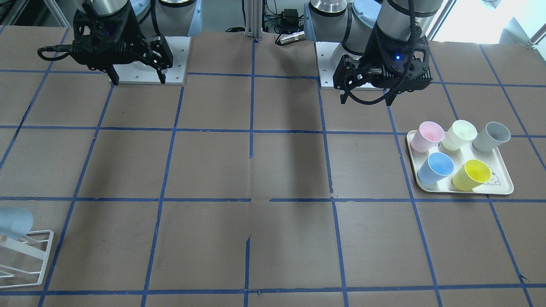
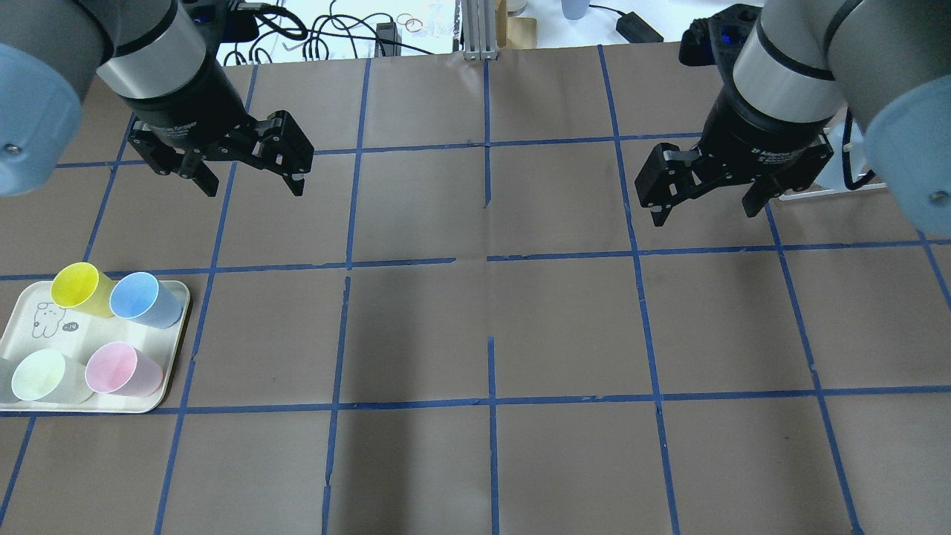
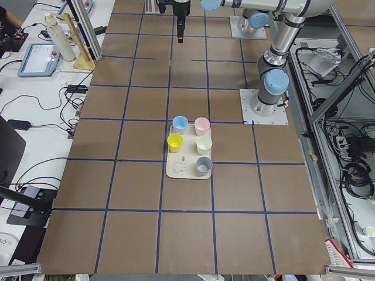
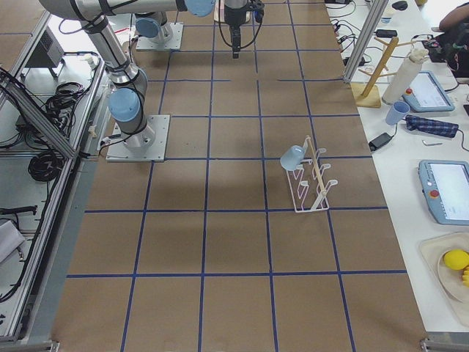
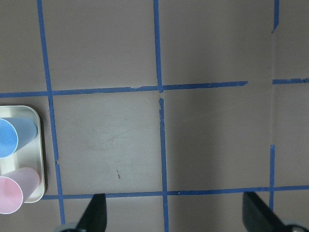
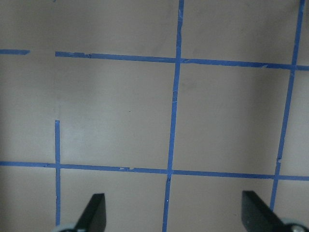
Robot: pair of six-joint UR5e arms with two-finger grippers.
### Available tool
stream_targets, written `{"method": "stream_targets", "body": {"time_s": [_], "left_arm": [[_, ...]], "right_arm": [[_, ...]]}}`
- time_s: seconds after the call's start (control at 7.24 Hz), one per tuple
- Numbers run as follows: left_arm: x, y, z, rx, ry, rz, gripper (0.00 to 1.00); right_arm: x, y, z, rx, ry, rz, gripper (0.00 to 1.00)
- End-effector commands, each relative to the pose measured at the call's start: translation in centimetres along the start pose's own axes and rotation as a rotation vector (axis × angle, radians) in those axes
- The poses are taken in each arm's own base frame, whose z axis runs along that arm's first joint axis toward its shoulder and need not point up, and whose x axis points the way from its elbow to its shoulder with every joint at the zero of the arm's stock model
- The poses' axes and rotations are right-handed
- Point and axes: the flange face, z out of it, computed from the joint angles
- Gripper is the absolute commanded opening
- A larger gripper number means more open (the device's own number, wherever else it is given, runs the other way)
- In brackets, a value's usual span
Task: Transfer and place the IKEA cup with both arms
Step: 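Move the right gripper toward the white wire rack holding the pale blue cup, then lower the right gripper onto the pale blue cup and close on it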
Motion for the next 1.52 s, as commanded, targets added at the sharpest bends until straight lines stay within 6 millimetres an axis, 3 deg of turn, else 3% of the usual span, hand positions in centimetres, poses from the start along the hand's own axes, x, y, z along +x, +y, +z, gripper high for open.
{"method": "stream_targets", "body": {"time_s": [0.0, 0.28, 0.55, 0.97, 1.38], "left_arm": [[0.0, 0.0, 0.0, 0.001, 0.001, 0.0, 1.0], [0.0, 0.1, -0.1, 0.001, 0.0, 0.0, 1.0], [0.0, 0.0, 0.1, -0.002, 0.003, 0.0, 1.0], [0.0, 0.0, 0.1, -0.002, 0.003, 0.0, 1.0], [-0.1, 0.0, 0.1, -0.002, 0.001, 0.0, 1.0]], "right_arm": [[2.7, -0.7, 0.1, 0.0, -0.002, 0.056, 1.0], [4.9, -1.5, 0.1, 0.009, 0.002, 0.085, 1.0], [12.7, -3.5, 0.5, 0.057, 0.014, 0.117, 1.0], [23.0, -8.3, 4.5, 0.129, 0.07, -0.039, 1.0], [29.9, -11.6, 10.1, 0.153, 0.083, -0.09, 1.0]]}}
